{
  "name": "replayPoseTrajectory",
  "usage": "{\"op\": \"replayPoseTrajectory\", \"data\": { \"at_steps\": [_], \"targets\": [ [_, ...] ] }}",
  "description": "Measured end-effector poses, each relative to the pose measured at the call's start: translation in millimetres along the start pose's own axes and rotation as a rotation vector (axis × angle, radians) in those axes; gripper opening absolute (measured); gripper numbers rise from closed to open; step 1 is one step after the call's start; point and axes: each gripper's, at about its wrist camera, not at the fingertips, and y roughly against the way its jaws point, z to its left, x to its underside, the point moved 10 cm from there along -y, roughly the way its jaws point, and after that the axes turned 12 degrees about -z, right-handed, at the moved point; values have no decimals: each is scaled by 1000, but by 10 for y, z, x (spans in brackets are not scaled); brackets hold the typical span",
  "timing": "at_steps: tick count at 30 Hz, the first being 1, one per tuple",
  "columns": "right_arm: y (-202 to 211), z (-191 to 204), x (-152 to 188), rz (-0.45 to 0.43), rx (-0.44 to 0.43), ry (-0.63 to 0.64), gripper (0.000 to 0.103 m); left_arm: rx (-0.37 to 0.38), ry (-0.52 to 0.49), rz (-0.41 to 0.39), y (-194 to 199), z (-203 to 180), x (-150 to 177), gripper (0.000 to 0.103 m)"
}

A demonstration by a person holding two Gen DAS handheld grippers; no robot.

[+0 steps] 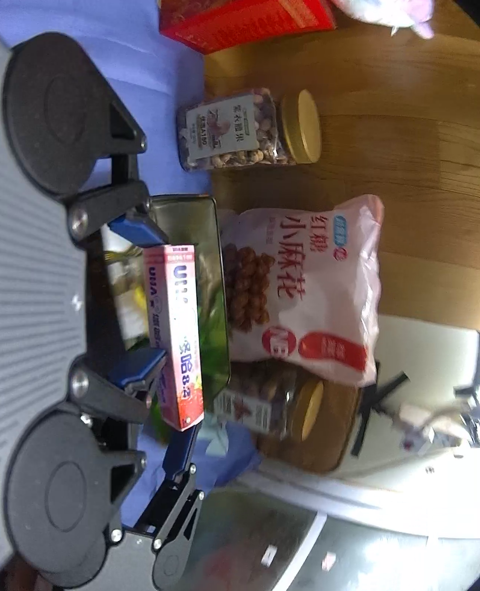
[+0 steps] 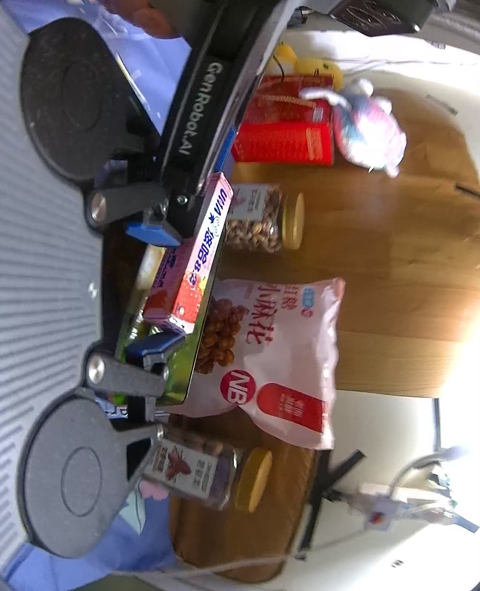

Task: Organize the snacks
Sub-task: 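Lower the pink candy box into the tin and open the left tool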

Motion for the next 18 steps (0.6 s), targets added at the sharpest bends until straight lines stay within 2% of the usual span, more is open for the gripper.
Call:
{"op": "replayPoseTrajectory", "data": {
  "at_steps": [3, 5, 7, 14, 18],
  "targets": [
    [-267, -141, 122, 50, -4, -43, 55, -42, 0, 26, -247, 109, 21, 62],
    [-342, -162, 189, 69, -3, -59, 55, -93, -35, 24, -345, 157, 24, 69],
    [-348, -164, 221, 67, 0, -60, 55, -129, -61, 22, -387, 191, 19, 70],
    [-143, -177, 207, 30, 4, -81, 56, -168, -126, 17, -321, 169, 43, 70],
    [106, -194, 185, -3, 6, -138, 56, -175, -148, 19, -208, 103, 56, 71]
  ]
}}
